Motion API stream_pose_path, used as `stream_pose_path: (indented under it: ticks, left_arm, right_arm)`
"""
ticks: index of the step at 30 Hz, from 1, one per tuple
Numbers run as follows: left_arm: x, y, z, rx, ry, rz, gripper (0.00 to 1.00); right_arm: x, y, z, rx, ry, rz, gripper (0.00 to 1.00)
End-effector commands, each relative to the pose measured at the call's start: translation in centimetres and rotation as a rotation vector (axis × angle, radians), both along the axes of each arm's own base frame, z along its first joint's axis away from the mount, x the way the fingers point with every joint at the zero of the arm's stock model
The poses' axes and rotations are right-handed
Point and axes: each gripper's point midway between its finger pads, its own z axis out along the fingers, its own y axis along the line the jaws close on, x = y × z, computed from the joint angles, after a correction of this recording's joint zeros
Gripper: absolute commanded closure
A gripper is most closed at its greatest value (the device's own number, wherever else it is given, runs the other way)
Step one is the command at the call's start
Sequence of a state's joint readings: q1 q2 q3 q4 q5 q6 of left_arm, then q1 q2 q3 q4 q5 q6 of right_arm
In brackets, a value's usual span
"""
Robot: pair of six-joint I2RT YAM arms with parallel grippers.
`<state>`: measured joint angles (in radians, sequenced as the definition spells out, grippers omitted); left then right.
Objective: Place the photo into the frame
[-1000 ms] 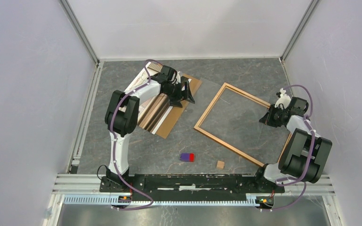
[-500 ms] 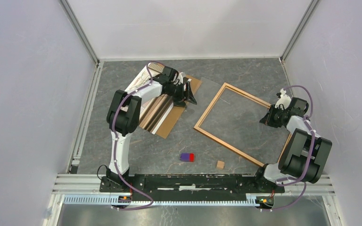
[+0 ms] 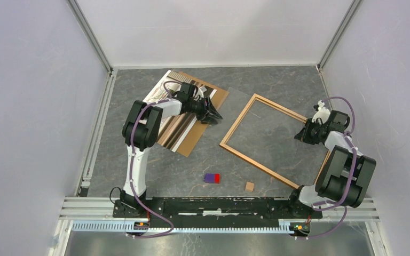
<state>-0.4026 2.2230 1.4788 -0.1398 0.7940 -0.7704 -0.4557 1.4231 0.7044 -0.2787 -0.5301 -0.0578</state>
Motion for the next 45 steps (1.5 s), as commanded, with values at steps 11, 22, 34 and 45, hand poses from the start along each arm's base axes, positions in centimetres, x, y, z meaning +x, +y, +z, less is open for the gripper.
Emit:
stream_pose_path:
  ticks: [11,22,34,45]
  left_arm:
    - [1.0,-1.7,1.4,-0.099,-0.023,0.026,0.68]
    - [1.3,-2.8,1.6,-0.104,-0.031,0.023,0.67]
    - [0.5,-3.5,1.9,-0.104,-0.046,-0.003,0.61]
    - [0.3,-1.8,1.6,0.035,-0.103,-0.034,0.38]
  right_arm:
    - [-0.3,-1.2,0.0,-0.066,0.002,-0.041,0.88]
    - [-0.6,-2.1,0.0,-0.105,0.015,-0.083,0.76]
    - [-1.1,-3.5,-0.1,-0.154,0.034,-0.149,0.60]
    - [-1.1,-4.0,-0.3,-0.162,0.048,-0.175,0.56]
